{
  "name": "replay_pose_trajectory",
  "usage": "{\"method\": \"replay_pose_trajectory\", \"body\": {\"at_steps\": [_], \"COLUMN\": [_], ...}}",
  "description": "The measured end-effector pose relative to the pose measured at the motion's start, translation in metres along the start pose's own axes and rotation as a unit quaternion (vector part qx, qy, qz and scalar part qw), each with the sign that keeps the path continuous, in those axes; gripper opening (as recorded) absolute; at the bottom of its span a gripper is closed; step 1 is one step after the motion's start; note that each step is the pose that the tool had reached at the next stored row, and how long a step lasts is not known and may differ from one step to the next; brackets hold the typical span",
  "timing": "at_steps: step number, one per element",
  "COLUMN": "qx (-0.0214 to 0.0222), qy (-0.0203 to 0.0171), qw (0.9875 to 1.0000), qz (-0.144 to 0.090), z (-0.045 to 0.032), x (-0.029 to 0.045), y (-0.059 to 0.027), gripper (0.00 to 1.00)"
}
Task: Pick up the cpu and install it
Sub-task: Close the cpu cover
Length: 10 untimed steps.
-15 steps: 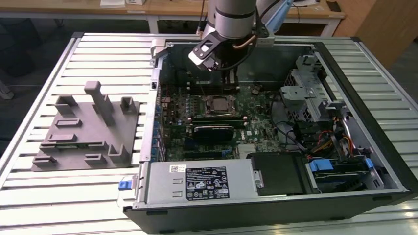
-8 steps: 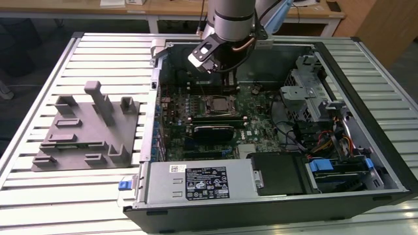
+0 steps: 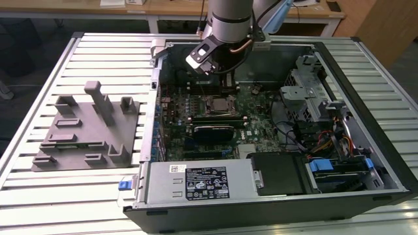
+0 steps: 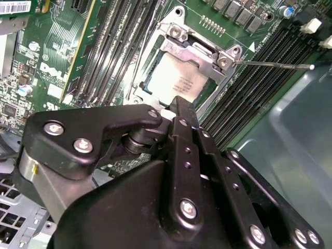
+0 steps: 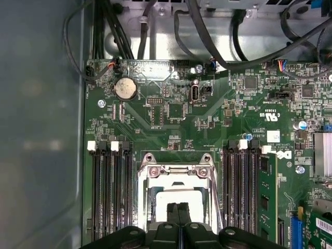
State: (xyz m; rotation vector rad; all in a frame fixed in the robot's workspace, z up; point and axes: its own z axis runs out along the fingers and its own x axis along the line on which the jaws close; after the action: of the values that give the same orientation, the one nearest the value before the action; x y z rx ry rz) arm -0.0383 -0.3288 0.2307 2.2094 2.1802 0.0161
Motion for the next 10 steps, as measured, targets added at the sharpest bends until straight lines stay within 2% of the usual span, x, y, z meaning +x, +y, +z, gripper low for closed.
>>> {"method": "replay_pose_trajectory", "body": {"at_steps": [5, 10], "qx": [-0.0001, -0.0009], "qy": [0.0002, 0.0016], "qw": [1.0, 0.9991], "qz": [-0.002, -0.042], "z": [0.0002, 0.0014], "x": [0.0, 0.0], "y": [-0.0001, -0.0003], "gripper": [0.11, 0.11]}}
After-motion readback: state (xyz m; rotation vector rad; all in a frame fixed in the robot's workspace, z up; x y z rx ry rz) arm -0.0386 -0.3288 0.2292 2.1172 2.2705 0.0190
